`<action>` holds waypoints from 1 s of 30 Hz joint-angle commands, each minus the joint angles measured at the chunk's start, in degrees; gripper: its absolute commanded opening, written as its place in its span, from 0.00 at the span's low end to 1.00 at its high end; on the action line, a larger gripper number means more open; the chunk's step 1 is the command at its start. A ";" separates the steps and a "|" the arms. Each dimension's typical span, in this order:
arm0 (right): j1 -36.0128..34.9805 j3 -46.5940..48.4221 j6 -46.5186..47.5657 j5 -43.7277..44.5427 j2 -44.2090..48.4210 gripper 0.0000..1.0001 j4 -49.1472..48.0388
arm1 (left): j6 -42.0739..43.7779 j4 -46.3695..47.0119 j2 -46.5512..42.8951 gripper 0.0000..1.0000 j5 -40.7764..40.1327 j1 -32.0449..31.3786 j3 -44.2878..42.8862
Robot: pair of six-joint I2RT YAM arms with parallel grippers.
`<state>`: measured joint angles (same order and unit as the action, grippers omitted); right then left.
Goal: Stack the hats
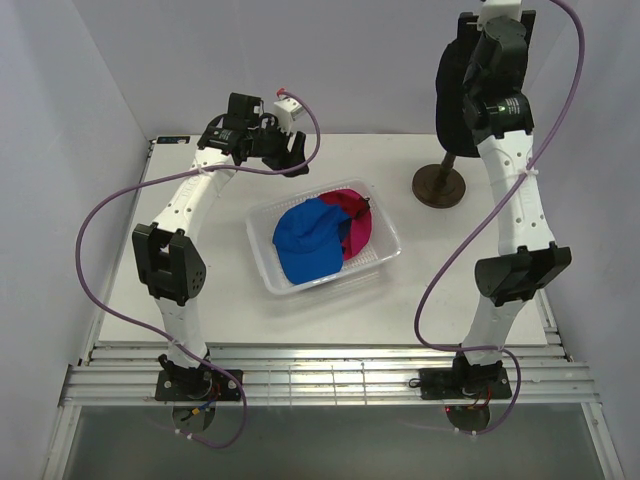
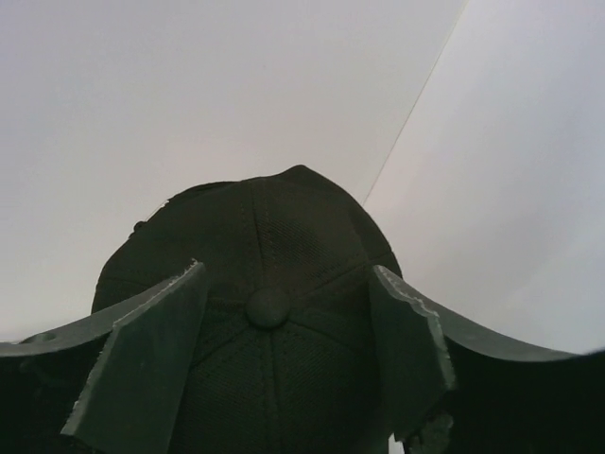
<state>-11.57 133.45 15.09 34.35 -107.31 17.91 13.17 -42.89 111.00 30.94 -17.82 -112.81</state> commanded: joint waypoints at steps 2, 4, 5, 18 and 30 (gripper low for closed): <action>0.32 2.43 -1.47 -1.04 4.29 0.80 -2.35 | -0.25 0.09 -2.37 0.77 2.37 0.16 1.02; 0.32 1.91 -1.47 -1.82 6.13 0.89 -3.23 | -0.07 -0.17 -2.37 0.79 2.81 0.16 1.37; 0.24 1.56 -1.47 -2.09 6.75 0.91 -3.41 | 0.19 -0.52 -2.11 0.80 3.42 0.16 1.46; -1.00 -26.64 -9.20 -26.42 29.76 0.98 -1.21 | 12.15 -3.17 -2.98 0.88 -4.38 -7.12 18.41; -1.35 -39.75 -10.88 -37.38 39.80 0.96 0.98 | 6.35 0.71 -4.82 0.00 -11.61 -9.07 13.79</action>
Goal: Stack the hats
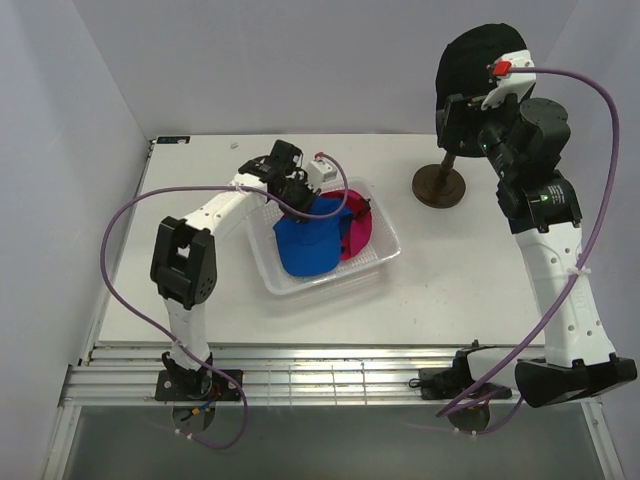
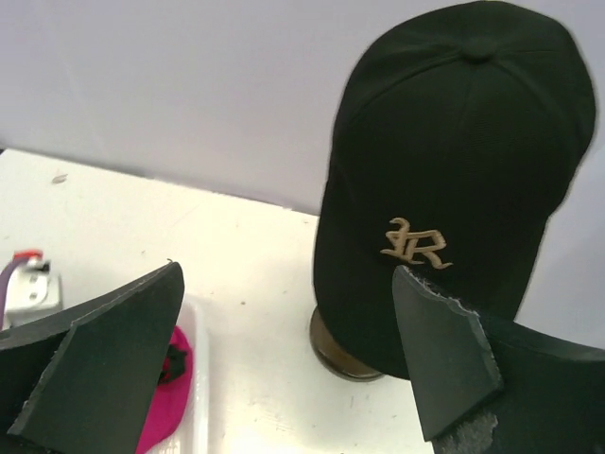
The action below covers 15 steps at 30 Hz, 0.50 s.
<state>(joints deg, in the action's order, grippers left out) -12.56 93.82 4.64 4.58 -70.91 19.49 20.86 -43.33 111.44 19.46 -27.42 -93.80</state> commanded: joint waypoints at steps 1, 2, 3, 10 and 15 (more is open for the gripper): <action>-0.36 -1.17 -0.08 -10.27 3.85 0.96 -0.59 | -1.96 -0.77 -5.61 0.00 0.31 0.61 -6.99; -0.36 -1.88 0.36 -13.34 4.38 0.95 -0.68 | -2.40 -1.66 -6.40 0.00 1.01 0.70 -8.93; -0.71 -2.67 1.84 -19.28 5.43 0.95 -0.76 | -2.93 -2.36 -6.84 0.00 1.54 1.14 -12.51; -1.59 -25.14 8.36 -36.83 17.81 0.94 -17.16 | -10.14 -9.48 -7.99 0.00 9.36 6.50 -29.04; -5.35 -39.32 11.70 -30.36 23.45 0.86 -31.69 | -14.70 -10.19 -9.66 0.00 11.99 8.43 -32.76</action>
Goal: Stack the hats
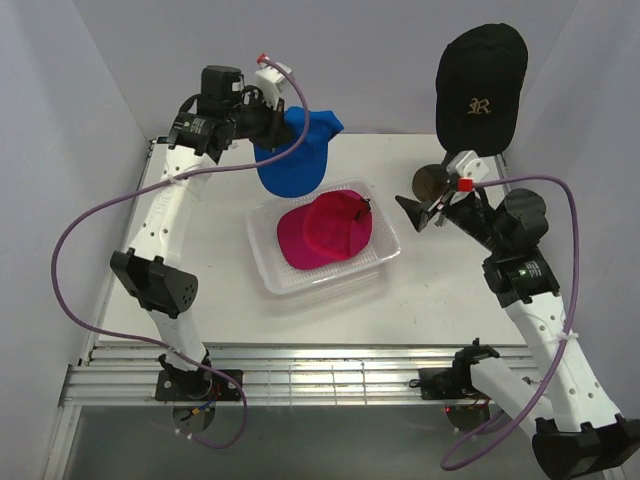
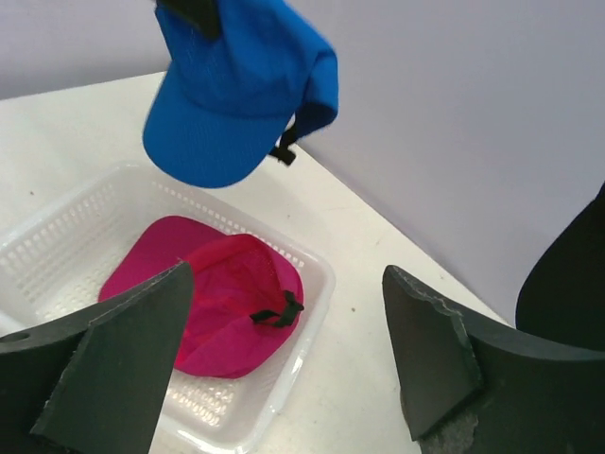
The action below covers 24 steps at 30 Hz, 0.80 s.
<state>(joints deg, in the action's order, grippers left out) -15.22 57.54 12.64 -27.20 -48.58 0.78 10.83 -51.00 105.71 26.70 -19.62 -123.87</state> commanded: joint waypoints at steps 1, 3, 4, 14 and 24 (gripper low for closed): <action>-4.27 -4.00 5.10 3.36 1.12 0.85 -13.78 | -5.98 -2.35 -3.93 0.00 7.64 1.24 -3.30; -12.32 -7.59 12.63 10.45 0.94 0.85 -17.53 | -9.23 -1.12 -4.28 0.00 10.29 3.08 -4.71; -15.85 -9.27 17.02 13.81 0.85 0.87 -19.91 | -9.77 -0.94 -4.29 0.00 11.35 3.53 -5.06; -37.51 -21.77 74.61 39.33 -25.47 0.94 -73.77 | -14.96 0.91 -6.31 0.00 15.31 6.17 -4.71; -37.51 -10.01 88.42 42.31 -49.32 0.89 -94.63 | -16.37 0.55 -5.96 0.00 18.74 6.78 -5.15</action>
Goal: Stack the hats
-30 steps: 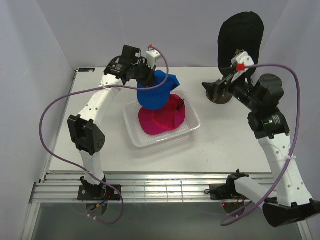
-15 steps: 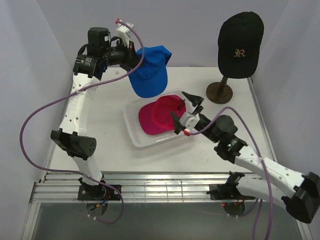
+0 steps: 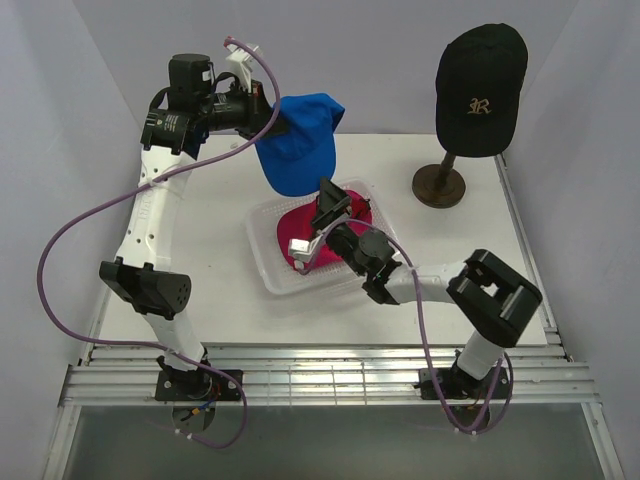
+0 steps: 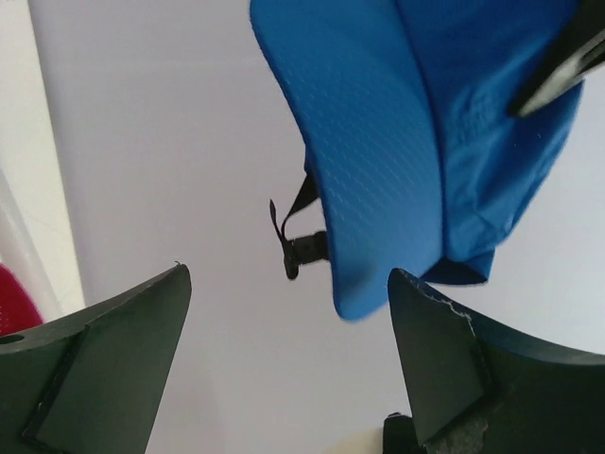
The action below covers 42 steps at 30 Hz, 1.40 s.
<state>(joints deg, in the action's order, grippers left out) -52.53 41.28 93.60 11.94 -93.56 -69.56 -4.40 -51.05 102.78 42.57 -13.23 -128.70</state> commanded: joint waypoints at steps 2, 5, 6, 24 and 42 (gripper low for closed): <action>-0.11 9.94 8.35 3.09 -7.67 0.89 -24.83 | -1.13 0.51 -2.76 0.00 3.48 0.40 -0.49; 0.15 13.64 10.27 3.87 -11.37 0.90 -26.15 | -1.22 0.51 -2.59 0.00 4.28 0.49 -0.15; 0.24 16.00 10.81 4.40 -12.08 0.90 -27.89 | -1.22 0.34 -2.59 0.00 4.28 0.58 -0.06; -0.64 19.37 10.29 6.68 -10.95 0.28 -29.67 | -0.87 0.33 -1.01 0.00 3.32 1.37 0.82; 9.63 45.01 -70.82 -4.61 11.04 0.08 96.15 | 9.50 -3.70 -2.32 0.98 -13.04 4.27 -1.29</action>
<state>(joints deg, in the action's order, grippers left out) -46.74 79.29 42.19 18.90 -80.66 -0.01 1.93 -52.90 103.66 31.55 -9.30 -126.34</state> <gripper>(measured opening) 0.095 0.978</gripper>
